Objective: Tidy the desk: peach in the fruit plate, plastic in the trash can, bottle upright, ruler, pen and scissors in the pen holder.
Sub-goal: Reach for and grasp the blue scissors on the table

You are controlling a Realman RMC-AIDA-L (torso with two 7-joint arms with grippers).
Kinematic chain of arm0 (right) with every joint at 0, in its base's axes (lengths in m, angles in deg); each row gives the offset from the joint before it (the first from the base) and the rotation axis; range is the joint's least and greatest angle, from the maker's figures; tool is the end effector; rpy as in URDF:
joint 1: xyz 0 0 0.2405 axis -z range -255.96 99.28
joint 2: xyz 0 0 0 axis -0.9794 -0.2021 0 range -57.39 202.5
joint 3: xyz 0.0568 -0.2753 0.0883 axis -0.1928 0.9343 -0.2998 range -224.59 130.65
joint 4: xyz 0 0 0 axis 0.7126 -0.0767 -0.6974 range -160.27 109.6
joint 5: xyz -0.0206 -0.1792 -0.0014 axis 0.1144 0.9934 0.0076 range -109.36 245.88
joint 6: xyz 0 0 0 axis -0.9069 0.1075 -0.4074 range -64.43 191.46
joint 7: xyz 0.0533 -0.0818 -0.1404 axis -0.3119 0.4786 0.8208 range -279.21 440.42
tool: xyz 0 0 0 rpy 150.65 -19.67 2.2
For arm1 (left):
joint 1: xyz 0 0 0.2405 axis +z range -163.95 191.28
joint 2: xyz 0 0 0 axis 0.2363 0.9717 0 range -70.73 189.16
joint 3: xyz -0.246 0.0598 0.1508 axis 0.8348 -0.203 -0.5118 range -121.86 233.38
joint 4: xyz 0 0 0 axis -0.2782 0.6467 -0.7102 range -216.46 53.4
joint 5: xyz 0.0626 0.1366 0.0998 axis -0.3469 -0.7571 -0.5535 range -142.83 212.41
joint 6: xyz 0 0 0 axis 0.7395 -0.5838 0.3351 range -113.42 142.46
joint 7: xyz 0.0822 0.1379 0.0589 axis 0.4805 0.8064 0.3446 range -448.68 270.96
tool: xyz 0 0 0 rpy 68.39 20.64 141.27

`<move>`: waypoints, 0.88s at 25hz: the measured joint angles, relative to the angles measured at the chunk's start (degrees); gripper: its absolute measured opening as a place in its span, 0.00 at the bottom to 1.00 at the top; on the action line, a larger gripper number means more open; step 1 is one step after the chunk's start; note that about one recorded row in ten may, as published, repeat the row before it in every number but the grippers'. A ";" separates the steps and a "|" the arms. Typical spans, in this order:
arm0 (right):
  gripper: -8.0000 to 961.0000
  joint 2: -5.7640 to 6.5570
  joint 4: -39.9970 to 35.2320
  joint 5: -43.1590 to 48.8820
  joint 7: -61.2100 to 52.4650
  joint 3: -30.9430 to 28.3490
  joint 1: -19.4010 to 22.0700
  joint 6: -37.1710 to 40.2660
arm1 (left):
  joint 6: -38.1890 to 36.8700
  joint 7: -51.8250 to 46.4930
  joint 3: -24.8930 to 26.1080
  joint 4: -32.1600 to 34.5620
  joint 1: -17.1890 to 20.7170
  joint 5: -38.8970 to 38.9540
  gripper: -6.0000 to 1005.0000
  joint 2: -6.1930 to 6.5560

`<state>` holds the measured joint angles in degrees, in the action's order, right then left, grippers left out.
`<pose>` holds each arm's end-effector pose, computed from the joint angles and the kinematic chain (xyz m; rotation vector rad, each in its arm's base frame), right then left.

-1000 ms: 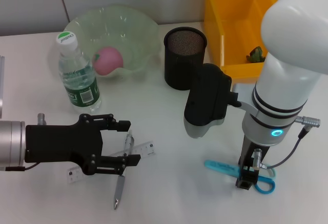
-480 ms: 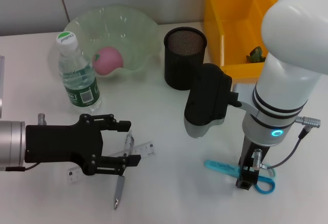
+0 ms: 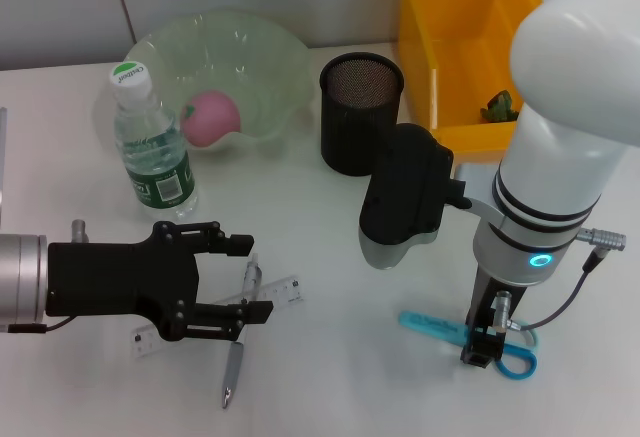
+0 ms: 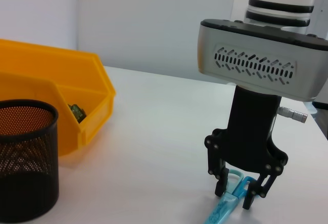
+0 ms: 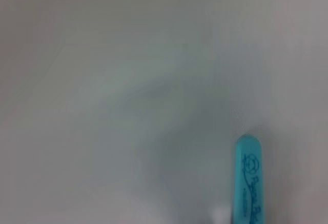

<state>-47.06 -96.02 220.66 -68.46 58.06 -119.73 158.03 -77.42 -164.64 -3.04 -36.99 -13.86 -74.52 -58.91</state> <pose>0.2273 0.3115 -0.0935 -2.7265 0.5290 -1.1375 -0.2477 0.3026 -0.0599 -2.9917 -0.2929 -0.5678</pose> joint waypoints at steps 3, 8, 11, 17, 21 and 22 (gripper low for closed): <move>0.40 0.00 -0.34 0.00 -0.11 0.00 0.13 0.04 | 0.00 0.00 0.00 0.02 0.02 -0.03 0.77 0.06; 0.37 0.00 -1.40 0.00 -0.17 0.03 0.51 0.12 | 0.01 0.00 0.00 0.03 -0.01 -0.03 0.77 0.10; 0.32 0.00 -1.34 0.03 -0.18 0.31 0.53 0.14 | 0.01 0.01 0.00 0.03 -0.03 0.02 0.77 0.10; 0.30 0.00 -1.35 0.13 -0.17 0.33 0.53 0.16 | -0.03 0.02 0.00 0.03 -0.06 0.10 0.77 0.09; 0.30 0.00 -1.21 0.15 -0.18 0.22 0.53 0.23 | -0.06 0.02 0.00 0.03 -0.07 0.18 0.77 0.08; 0.30 0.00 -1.17 0.15 -0.17 0.20 0.53 0.25 | -0.06 0.02 0.00 0.03 -0.08 0.19 0.77 0.08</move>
<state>-47.06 -97.19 220.82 -68.64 58.26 -119.20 158.28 -77.49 -164.62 -3.04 -36.96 -13.93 -74.33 -58.82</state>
